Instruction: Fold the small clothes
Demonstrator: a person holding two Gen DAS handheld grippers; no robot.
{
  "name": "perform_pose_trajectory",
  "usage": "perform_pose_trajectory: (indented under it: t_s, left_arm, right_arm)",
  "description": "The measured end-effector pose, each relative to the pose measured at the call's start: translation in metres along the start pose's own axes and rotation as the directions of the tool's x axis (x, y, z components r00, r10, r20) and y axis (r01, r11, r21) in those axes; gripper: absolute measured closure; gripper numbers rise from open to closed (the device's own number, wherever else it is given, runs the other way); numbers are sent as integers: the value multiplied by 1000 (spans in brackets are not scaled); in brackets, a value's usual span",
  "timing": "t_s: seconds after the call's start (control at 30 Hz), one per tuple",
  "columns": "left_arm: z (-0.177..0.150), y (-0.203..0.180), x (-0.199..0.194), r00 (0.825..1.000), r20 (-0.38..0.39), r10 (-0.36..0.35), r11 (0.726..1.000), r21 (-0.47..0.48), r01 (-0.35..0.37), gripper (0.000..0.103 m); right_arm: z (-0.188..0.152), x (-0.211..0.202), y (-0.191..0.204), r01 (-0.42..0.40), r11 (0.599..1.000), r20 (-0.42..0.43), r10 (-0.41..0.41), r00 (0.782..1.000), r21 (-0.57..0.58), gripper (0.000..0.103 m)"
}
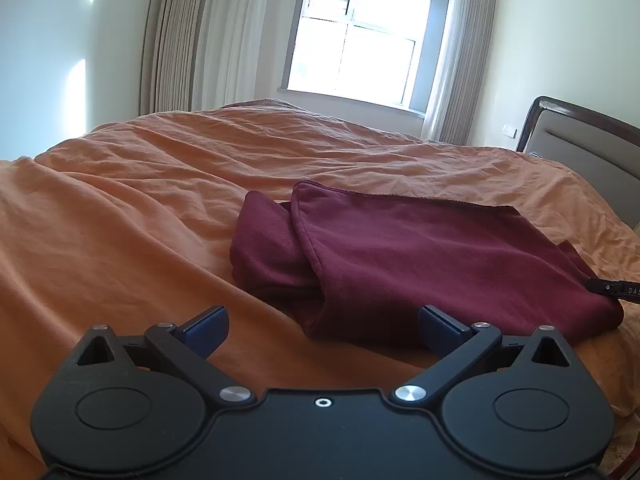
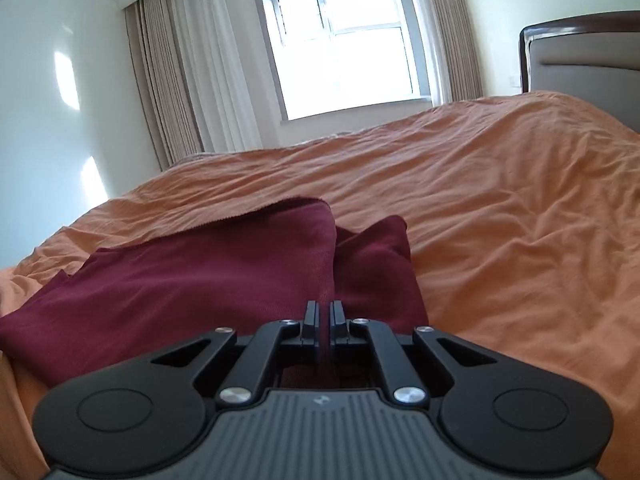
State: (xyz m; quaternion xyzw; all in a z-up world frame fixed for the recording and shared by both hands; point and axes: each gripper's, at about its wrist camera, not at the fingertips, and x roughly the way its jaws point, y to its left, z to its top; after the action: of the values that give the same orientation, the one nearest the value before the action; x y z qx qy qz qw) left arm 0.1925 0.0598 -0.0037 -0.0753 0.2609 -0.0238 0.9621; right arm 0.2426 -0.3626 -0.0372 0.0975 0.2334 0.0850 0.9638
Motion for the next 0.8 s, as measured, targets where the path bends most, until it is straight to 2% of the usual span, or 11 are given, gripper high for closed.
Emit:
perform_pose_trajectory:
  t_s: [0.1, 0.23, 0.33, 0.5, 0.57, 0.63, 0.7, 0.8]
  left_arm:
    - [0, 4, -6, 1000, 6, -15, 1000, -23, 15, 2]
    - [-5, 7, -9, 1000, 1, -27, 998, -54, 27, 2]
    - [-8, 9, -11, 999, -2, -35, 996, -83, 35, 2]
    - [-11, 5, -13, 999, 3, -45, 993, -108, 45, 1]
    - [-10, 1, -10, 999, -5, -49, 992, -118, 48, 1]
    - [-10, -5, -6, 999, -11, -41, 991, -128, 39, 1]
    - [-9, -13, -2, 998, -6, -58, 990, -128, 56, 1]
    - [-8, -22, 3, 996, 2, -92, 985, -149, 91, 1]
  right_arm:
    - [1, -10, -5, 12, 999, 4, -12, 1000, 47, 98]
    - [-12, -8, -3, 39, 999, -37, -38, 999, 29, 98]
    - [-20, -11, -3, 47, 997, -31, -45, 998, 59, 98]
    - [-28, -17, 10, 72, 997, 2, -72, 997, -19, 94]
    - [-28, -21, 17, 100, 994, 27, -99, 995, -50, 83]
    - [-29, -25, 24, 140, 987, 56, -135, 989, -86, 50]
    - [-31, -29, 31, 155, 981, 86, -146, 985, -113, 44]
    - [-33, -33, 44, 163, 974, 130, -143, 981, -159, 20]
